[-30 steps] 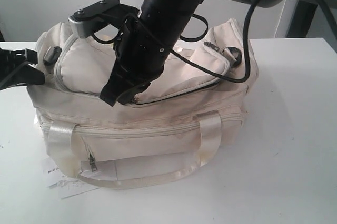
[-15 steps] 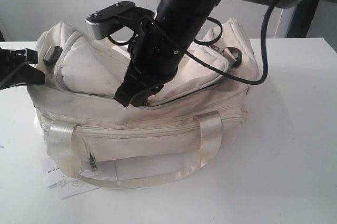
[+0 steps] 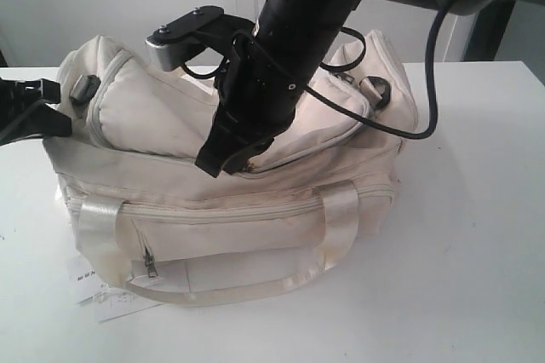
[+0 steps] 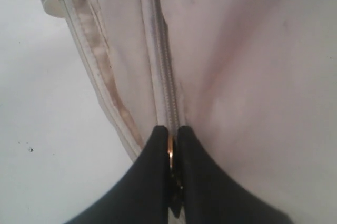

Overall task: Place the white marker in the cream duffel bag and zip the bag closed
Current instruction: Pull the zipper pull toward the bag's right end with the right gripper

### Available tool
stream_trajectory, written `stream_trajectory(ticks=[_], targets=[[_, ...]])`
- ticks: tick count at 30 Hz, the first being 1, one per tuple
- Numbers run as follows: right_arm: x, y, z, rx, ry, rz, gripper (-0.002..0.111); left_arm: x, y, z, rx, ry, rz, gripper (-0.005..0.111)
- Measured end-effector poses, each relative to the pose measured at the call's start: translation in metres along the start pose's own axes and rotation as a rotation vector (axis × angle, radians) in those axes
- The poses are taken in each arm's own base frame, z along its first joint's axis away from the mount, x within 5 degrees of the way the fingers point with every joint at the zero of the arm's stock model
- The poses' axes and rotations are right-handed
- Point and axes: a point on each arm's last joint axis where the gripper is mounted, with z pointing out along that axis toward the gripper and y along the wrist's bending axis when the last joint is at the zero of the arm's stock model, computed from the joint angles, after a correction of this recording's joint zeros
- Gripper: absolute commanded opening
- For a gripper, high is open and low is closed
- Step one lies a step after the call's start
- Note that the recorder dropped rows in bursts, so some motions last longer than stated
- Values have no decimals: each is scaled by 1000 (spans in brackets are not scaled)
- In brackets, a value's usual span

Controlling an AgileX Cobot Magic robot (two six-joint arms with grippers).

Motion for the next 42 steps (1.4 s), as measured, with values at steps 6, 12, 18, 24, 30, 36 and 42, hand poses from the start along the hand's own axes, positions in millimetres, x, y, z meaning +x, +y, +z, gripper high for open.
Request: stream_trajectory(ticks=[6, 12, 18, 24, 30, 36, 42], targets=[[4, -8, -2, 5, 1, 23, 0, 0, 0, 0, -3, -3, 0, 0], [7, -12, -17, 17, -33, 44, 0, 0, 0, 0, -2, -4, -2, 0], [12, -17, -27, 32, -47, 62, 0, 0, 0, 0, -2, -5, -3, 0], [13, -20, -28, 36, -46, 69, 0, 0, 0, 0, -2, -5, -3, 0], [17, -27, -30, 38, -47, 93, 0, 0, 0, 0, -2, -5, -5, 0], [18, -27, -30, 17, -53, 107, 0, 0, 0, 0, -2, -5, -7, 0], [17, -26, -31, -26, -74, 94, 0, -1, 1, 0, -11, -12, -5, 4]])
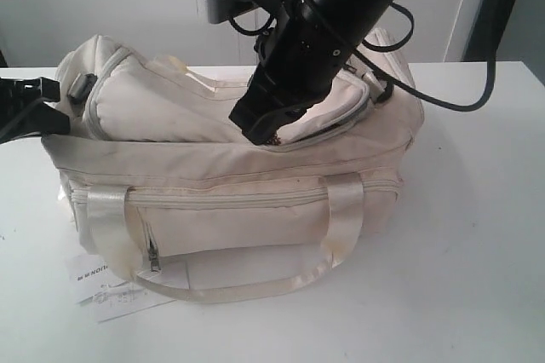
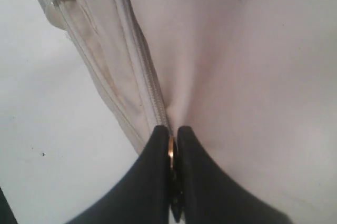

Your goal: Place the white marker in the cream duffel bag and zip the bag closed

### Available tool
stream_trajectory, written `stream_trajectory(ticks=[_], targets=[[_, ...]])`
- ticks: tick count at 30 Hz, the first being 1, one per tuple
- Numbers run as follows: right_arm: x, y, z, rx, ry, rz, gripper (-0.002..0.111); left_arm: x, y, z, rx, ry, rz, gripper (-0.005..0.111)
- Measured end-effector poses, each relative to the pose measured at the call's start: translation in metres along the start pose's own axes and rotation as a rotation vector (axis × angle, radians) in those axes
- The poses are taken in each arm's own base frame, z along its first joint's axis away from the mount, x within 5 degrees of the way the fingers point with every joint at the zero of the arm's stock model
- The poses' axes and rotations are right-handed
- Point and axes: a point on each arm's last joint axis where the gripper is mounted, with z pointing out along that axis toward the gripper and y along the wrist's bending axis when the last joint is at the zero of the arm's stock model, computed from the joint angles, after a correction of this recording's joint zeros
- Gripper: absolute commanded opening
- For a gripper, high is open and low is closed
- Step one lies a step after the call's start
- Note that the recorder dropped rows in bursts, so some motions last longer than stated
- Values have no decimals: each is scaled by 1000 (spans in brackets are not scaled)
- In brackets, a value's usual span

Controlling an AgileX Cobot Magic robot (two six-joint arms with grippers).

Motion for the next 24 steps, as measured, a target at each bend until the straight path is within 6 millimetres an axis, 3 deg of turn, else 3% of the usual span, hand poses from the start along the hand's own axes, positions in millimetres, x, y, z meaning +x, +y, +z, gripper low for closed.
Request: stream_trajectory(ticks=[2, 7, 11, 15, 18, 22, 24], targets=[[0, 1, 0, -8, -5, 2, 0, 0, 0, 0, -3, -1, 10, 17], [0, 2, 0, -20, -1, 2, 0, -1, 2, -1, -17, -5, 70, 63], [2, 2, 0, -26, 15, -2, 0, -5, 4, -8, -69, -53, 116, 81], [2, 3, -1, -28, 18, -1, 0, -11, -4, -25, -88, -119, 160, 81], [2, 3, -2, -33, 12, 1, 0, -11, -14, -37, -60, -131, 230, 74], [2, 3, -3, -39, 8, 8, 0, -2, -31, -46, 79, -70, 406, 60], [2, 3, -3, -40, 7, 9, 0, 2, -40, -48, 180, -54, 496, 58]])
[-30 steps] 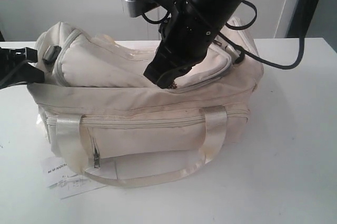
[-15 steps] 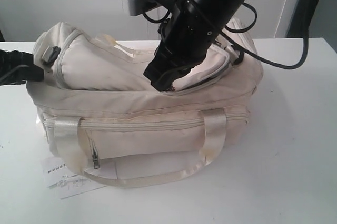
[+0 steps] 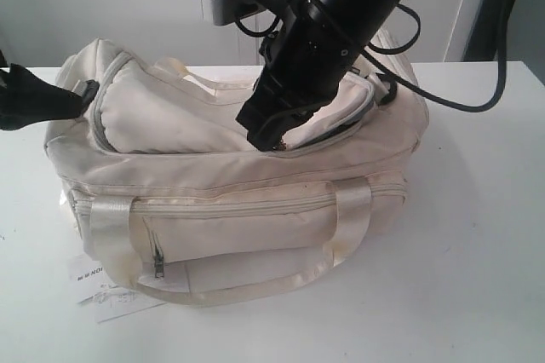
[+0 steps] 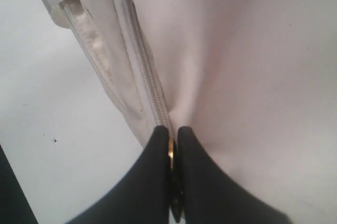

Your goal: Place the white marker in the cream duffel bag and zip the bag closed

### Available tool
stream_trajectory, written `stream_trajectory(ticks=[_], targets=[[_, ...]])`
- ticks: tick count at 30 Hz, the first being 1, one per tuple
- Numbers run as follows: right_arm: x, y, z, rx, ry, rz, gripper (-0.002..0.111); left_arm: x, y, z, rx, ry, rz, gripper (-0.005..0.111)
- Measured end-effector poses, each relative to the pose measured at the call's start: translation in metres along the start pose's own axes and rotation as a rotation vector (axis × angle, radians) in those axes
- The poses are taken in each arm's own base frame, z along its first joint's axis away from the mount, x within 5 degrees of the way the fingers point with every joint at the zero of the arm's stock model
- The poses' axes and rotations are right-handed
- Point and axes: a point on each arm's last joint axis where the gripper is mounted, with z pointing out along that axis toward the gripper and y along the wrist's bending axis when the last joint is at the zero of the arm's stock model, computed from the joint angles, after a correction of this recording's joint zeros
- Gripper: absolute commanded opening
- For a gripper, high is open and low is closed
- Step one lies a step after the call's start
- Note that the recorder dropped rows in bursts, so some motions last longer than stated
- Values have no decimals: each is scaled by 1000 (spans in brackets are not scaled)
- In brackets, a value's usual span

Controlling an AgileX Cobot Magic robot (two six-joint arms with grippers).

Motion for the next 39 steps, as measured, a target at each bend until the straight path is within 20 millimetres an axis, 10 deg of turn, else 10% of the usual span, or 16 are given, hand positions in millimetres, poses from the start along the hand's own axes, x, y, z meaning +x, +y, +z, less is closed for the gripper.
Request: stream_trajectory(ticks=[17, 39], targets=[[0, 0, 0, -1, 1, -8, 0, -13, -73, 4, 541, -217, 511, 73], [0, 0, 0, -1, 1, -8, 0, 5, -93, 76, 433, -25, 645, 73]])
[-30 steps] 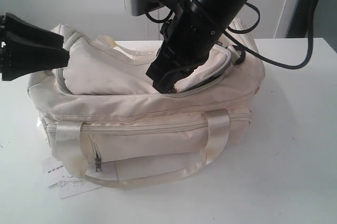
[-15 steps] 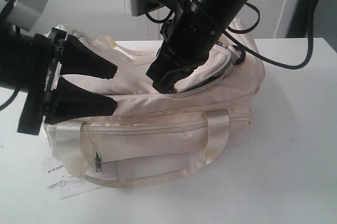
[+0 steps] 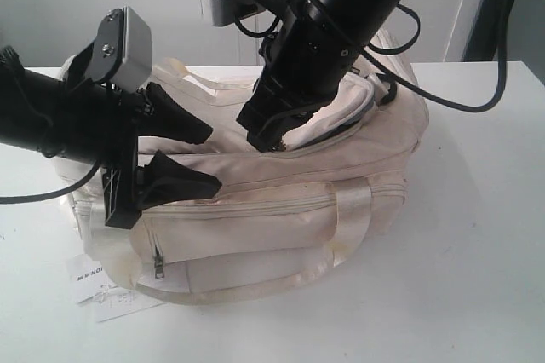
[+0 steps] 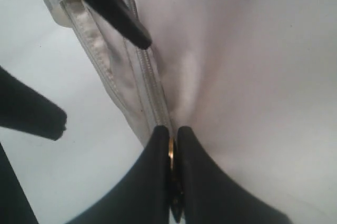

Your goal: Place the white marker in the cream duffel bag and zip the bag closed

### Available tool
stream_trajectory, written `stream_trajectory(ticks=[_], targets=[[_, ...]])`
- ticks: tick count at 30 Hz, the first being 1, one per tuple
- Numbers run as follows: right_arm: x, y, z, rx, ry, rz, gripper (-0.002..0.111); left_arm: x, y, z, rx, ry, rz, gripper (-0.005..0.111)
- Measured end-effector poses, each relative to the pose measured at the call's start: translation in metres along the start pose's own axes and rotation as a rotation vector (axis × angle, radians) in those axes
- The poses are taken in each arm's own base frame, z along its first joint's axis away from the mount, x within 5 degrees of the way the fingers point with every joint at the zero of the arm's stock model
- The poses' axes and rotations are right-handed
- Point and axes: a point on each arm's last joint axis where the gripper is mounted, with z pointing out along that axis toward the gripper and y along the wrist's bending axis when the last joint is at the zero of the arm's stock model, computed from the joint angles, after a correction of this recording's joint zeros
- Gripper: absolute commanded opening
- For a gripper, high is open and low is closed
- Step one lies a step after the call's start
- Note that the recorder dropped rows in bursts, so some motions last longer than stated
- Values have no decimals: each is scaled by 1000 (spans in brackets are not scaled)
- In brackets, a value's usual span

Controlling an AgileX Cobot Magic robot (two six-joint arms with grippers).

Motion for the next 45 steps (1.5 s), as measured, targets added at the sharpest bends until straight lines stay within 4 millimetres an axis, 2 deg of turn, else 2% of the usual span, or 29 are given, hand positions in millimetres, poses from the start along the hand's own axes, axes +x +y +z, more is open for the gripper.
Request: stream_trajectory(ticks=[4, 7, 10, 14, 45], targets=[[0, 0, 0, 0, 0, 0, 0, 8, 3, 8, 14, 21, -23, 70], [0, 0, 0, 0, 0, 0, 0, 14, 6, 13, 14, 36, -37, 57], [0, 0, 0, 0, 0, 0, 0, 17, 9, 16, 1, 50, -45, 36], [0, 0, 0, 0, 0, 0, 0, 18, 10, 17, -8, 56, -45, 0], [3, -5, -2, 95, 43, -42, 0, 18, 11, 18, -30, 64, -40, 0]])
